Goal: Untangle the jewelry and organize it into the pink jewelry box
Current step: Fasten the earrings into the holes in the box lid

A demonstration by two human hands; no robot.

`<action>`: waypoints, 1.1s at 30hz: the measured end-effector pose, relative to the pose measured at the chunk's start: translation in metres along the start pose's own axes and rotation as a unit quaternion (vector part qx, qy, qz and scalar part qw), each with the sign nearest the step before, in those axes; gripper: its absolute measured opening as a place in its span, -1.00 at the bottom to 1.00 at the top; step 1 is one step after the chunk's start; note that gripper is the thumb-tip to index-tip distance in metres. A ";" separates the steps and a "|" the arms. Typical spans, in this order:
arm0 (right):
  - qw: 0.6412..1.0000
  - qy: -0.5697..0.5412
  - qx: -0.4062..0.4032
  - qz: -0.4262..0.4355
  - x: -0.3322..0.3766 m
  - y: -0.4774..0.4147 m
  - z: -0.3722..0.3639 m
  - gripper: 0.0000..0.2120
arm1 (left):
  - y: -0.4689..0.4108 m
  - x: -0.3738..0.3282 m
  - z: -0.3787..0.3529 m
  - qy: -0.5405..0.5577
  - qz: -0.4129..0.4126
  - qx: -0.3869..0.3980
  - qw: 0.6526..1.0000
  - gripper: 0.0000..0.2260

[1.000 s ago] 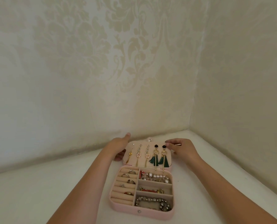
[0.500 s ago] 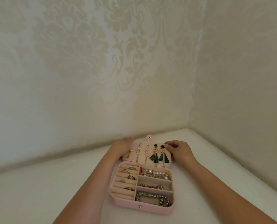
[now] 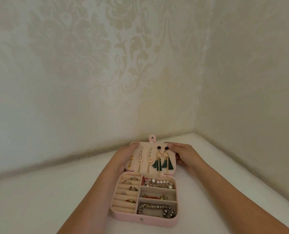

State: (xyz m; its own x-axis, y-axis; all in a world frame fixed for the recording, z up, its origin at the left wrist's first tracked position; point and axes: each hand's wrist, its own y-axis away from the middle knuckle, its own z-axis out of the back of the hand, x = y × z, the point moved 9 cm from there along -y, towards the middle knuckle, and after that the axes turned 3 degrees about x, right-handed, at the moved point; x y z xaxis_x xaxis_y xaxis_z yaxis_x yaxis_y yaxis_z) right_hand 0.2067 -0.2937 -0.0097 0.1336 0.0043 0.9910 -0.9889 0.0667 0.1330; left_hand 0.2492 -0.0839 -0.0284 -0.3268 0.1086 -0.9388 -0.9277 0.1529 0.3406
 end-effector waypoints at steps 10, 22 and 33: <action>0.998 -0.057 -0.029 0.004 0.004 0.002 -0.001 -0.81 | -0.002 -0.003 0.001 0.018 -0.029 -0.032 0.999 -0.81; 0.915 0.317 0.047 0.246 0.040 0.090 -0.028 -0.41 | 0.007 0.003 0.019 0.078 -0.047 -0.083 0.992 -0.81; 0.756 0.507 0.082 0.406 0.009 0.151 -0.042 -0.75 | 0.030 -0.012 0.041 0.115 -0.116 -0.082 0.983 -0.85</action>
State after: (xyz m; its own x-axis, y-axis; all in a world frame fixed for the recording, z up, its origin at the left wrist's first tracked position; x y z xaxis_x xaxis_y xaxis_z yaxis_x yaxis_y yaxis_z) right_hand 0.0616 -0.2415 0.0187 -0.6228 0.7456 0.2373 -0.7551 -0.4934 -0.4316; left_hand 0.2325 -0.0407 -0.0049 -0.1173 -0.1388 -0.9833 -0.9926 -0.0149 0.1205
